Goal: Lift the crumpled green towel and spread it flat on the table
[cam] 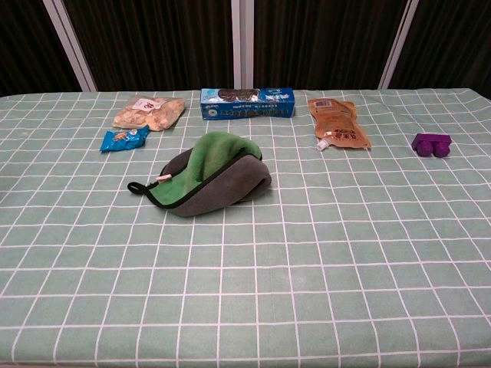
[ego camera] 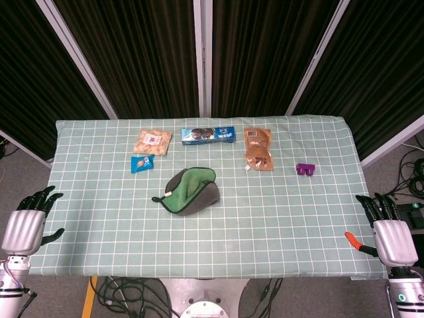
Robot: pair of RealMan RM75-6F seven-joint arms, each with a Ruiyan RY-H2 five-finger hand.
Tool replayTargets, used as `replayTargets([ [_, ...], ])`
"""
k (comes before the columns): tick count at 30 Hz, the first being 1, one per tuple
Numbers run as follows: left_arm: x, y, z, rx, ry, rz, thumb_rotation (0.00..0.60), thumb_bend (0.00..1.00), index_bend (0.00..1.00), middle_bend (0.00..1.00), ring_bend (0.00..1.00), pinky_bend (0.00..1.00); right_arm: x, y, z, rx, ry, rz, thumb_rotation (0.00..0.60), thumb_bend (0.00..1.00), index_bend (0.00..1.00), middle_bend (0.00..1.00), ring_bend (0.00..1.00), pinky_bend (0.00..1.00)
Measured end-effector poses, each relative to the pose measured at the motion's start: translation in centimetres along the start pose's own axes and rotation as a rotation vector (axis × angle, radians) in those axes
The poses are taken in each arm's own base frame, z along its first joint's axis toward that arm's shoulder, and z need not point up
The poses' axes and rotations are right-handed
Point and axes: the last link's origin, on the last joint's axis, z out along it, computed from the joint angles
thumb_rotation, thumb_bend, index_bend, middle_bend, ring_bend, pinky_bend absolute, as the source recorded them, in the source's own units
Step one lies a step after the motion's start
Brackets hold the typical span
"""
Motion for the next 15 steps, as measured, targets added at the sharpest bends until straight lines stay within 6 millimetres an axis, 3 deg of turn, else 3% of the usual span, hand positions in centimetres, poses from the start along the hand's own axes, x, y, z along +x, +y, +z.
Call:
replayTargets([
  [11,0.12,0.11,-0.01,-0.002,-0.003,-0.004,0.6,0.07,0.28,0.24,0.2,0.26,-0.07,-0.08,0.08,0.016,-0.009,0.006,0.483,0.16,0.12,0.14,0.0,0.0],
  [15,0.19,0.13,0.13,-0.007,-0.008,-0.005,0.6,0.07,0.28,0.24,0.2,0.26,-0.03,-0.8,0.93,0.058,-0.022,-0.002,0.49,0.16,0.15,0.14,0.0,0.0],
])
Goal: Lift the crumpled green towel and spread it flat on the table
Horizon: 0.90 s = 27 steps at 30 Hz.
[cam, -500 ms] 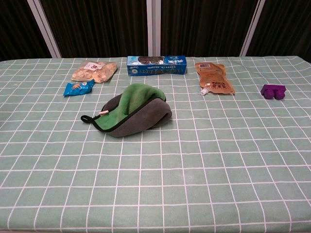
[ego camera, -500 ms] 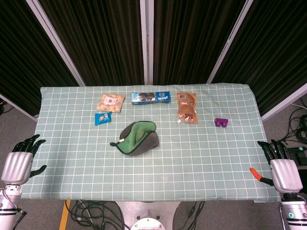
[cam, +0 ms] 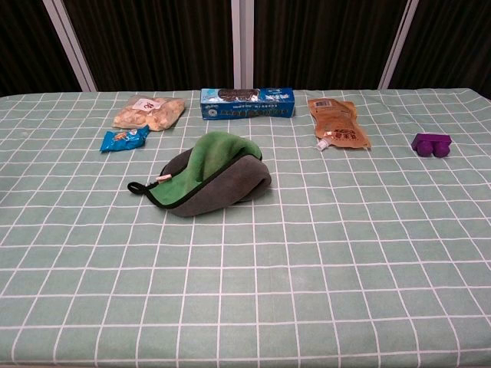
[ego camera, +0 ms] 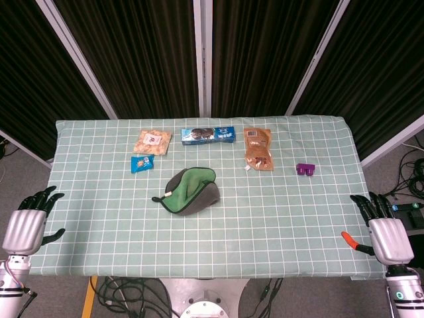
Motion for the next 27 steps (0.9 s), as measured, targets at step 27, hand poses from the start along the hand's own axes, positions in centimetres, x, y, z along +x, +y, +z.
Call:
replayTargets([
  [27,0.0,-0.9,0.3,0.016,0.004,-0.004,0.6,0.07,0.28,0.24,0.2,0.26,-6.6,-19.2,20.3,0.507,-0.254,-0.087,0.485,0.23,0.31,0.14,0.0,0.0],
])
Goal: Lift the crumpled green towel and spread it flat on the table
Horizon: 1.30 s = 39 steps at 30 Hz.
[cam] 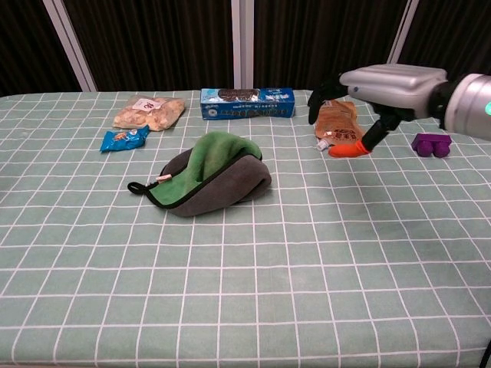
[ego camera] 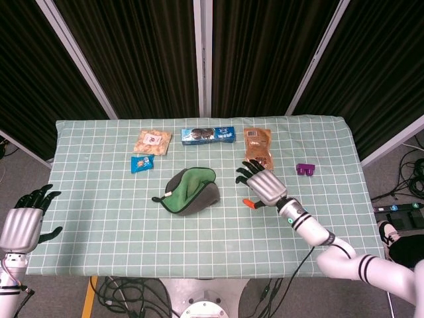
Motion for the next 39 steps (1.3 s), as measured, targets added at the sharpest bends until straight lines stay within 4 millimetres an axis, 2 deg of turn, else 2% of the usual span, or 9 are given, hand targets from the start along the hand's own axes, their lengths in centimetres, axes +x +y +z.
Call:
replayTargets([
  [9,0.1,-0.3,-0.1,0.021,-0.001,0.009,0.6,0.07,0.28,0.24,0.2,0.26,-1.1,-1.0,5.4,0.055,-0.041,-0.086,0.485,0.23,0.32,0.14,0.0,0.0],
  [18,0.0,-0.3,0.1,0.032,-0.01,0.014,0.6,0.07,0.28,0.24,0.2,0.26,-1.9,-2.7,9.0,0.117,-0.049,-0.075,0.485,0.23,0.32,0.14,0.0,0.0],
  [30,-0.1,-0.7,0.0,0.052,-0.016,0.013,0.6,0.07,0.28,0.24,0.2,0.26,-3.1,-4.5,11.8,0.14,-0.096,-0.128,0.484,0.24,0.32,0.14,0.0,0.0],
  [39,-0.4,-0.9,0.0,0.056,-0.019,0.005,0.6,0.07,0.28,0.24,0.2,0.26,-4.3,-4.4,11.9,0.132,-0.133,-0.133,0.482,0.24,0.36,0.15,0.0,0.0],
])
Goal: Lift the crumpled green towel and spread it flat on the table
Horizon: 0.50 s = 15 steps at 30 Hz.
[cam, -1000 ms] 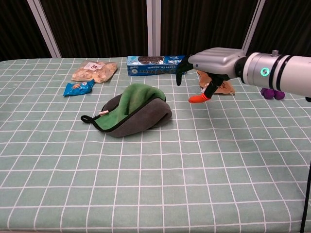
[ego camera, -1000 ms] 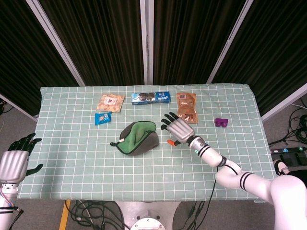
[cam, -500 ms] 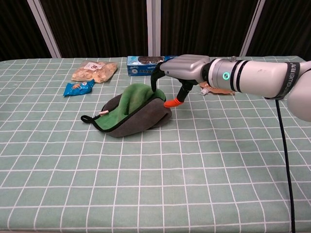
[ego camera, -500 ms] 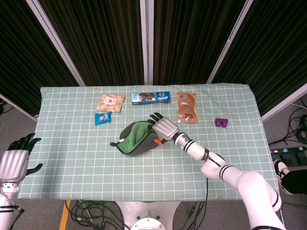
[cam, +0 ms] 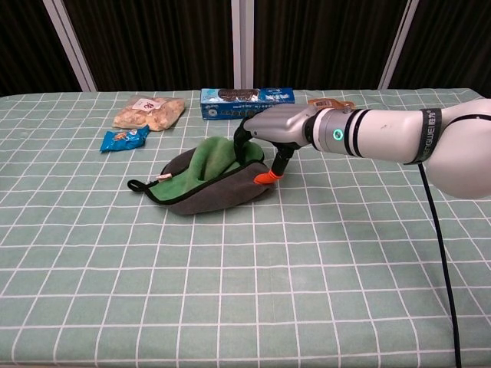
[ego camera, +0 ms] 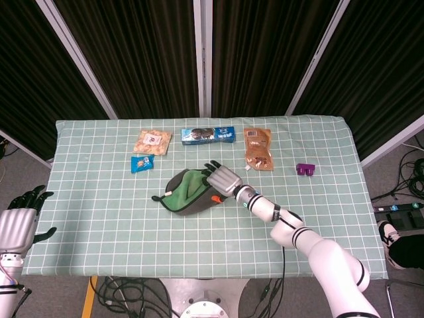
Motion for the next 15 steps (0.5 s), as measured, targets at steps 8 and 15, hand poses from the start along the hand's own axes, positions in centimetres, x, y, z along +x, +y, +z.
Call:
replayTargets([
  [8,-0.1,0.0,0.0,-0.003,0.002,-0.005,0.6,0.07,0.28,0.24,0.2,0.26,-0.3,0.4,-0.2,-0.015,0.013,0.026,0.572,0.27,0.54,0.19,0.0,0.0],
  [15,0.0,0.3,0.2,-0.019,0.011,-0.019,0.6,0.07,0.28,0.24,0.2,0.26,0.0,1.2,-1.0,-0.026,0.043,0.033,0.595,0.31,0.62,0.2,0.0,0.0],
])
